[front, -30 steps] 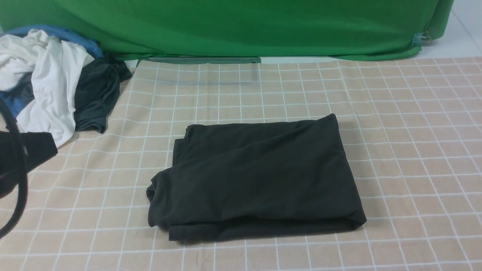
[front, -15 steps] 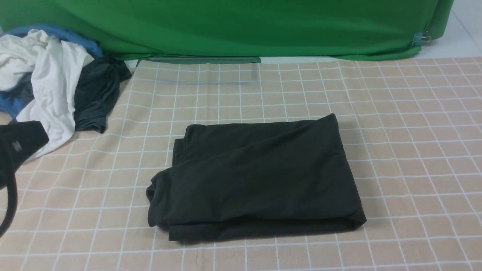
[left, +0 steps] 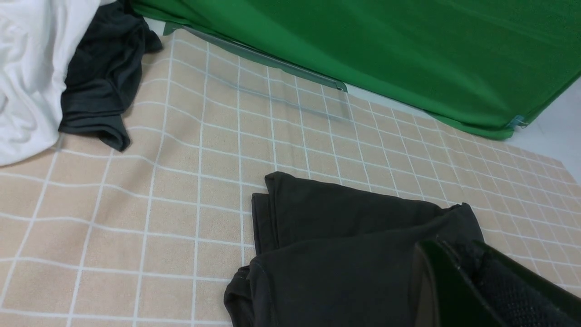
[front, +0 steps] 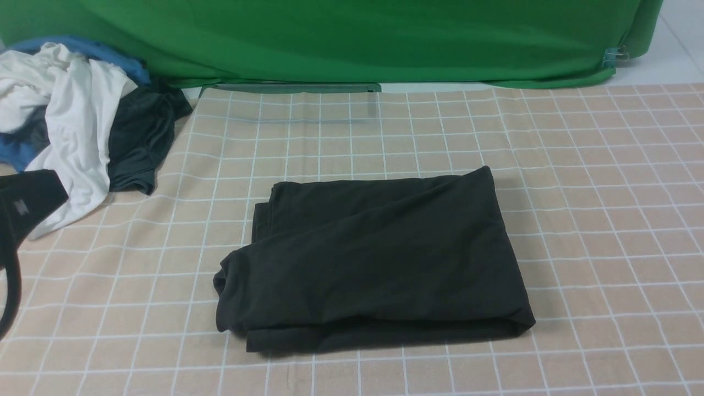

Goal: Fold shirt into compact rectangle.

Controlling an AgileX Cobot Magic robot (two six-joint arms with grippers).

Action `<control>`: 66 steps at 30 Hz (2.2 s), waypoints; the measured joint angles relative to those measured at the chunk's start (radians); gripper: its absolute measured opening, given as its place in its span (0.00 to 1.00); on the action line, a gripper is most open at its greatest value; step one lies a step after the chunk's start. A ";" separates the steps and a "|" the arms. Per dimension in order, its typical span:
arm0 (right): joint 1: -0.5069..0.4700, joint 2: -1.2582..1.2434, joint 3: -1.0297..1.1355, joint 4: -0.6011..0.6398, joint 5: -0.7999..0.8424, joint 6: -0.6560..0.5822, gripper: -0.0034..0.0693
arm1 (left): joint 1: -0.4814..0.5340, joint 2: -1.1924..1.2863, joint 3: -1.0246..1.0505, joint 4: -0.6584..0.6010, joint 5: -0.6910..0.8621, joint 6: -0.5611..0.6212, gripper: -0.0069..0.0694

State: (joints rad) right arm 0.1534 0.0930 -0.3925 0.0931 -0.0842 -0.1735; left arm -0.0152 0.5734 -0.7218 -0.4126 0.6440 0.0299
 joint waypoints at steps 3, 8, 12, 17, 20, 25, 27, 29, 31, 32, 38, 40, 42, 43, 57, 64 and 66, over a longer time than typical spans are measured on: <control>0.000 0.000 0.000 0.000 0.000 0.000 0.20 | 0.000 0.000 0.000 0.020 -0.002 0.017 0.09; 0.000 0.000 0.000 0.000 0.000 0.001 0.21 | 0.000 -0.029 0.014 0.142 -0.014 0.027 0.09; 0.000 0.000 0.000 0.000 0.000 0.001 0.23 | 0.000 -0.138 0.078 0.210 -0.063 -0.005 0.09; 0.000 0.000 0.000 0.000 0.000 0.001 0.24 | 0.000 -0.368 0.279 0.241 -0.271 -0.014 0.09; 0.000 0.000 0.000 0.000 0.000 0.001 0.25 | 0.000 -0.445 0.401 0.277 -0.365 -0.014 0.09; 0.000 0.000 0.000 0.000 -0.001 0.001 0.26 | 0.000 -0.566 0.681 0.308 -0.487 -0.014 0.09; 0.000 0.000 0.000 0.000 -0.001 0.001 0.27 | 0.000 -0.570 0.722 0.316 -0.450 -0.013 0.09; 0.000 0.000 0.000 0.000 -0.001 0.001 0.27 | 0.002 -0.573 0.727 0.323 -0.387 -0.007 0.09; 0.000 0.000 0.000 0.000 -0.001 0.001 0.28 | 0.002 -0.574 0.727 0.327 -0.366 -0.004 0.09; 0.000 0.000 0.000 0.000 -0.001 0.001 0.28 | 0.002 -0.574 0.727 0.327 -0.372 -0.004 0.09; 0.000 0.000 0.000 0.000 -0.001 0.001 0.30 | 0.002 -0.574 0.727 0.319 -0.405 -0.003 0.09; 0.000 0.000 0.000 0.000 -0.001 0.001 0.30 | 0.002 -0.574 0.727 0.319 -0.406 -0.002 0.09; 0.000 0.000 0.000 0.000 -0.001 0.001 0.31 | 0.002 -0.574 0.727 0.319 -0.407 -0.002 0.09; 0.000 0.000 0.000 0.000 -0.001 0.001 0.31 | 0.002 -0.574 0.727 0.319 -0.407 -0.002 0.09; 0.000 0.000 0.000 0.000 -0.001 0.001 0.34 | 0.002 -0.574 0.727 0.322 -0.407 -0.002 0.09; 0.000 -0.003 0.000 0.000 0.038 -0.004 0.35 | 0.002 -0.574 0.727 0.322 -0.407 -0.002 0.09; -0.003 -0.012 0.000 -0.001 0.131 -0.019 0.35 | 0.002 -0.574 0.727 0.322 -0.408 -0.002 0.09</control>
State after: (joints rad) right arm 0.1503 0.0811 -0.3925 0.0923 0.0464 -0.1923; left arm -0.0132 -0.0004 0.0050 -0.0905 0.2361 0.0275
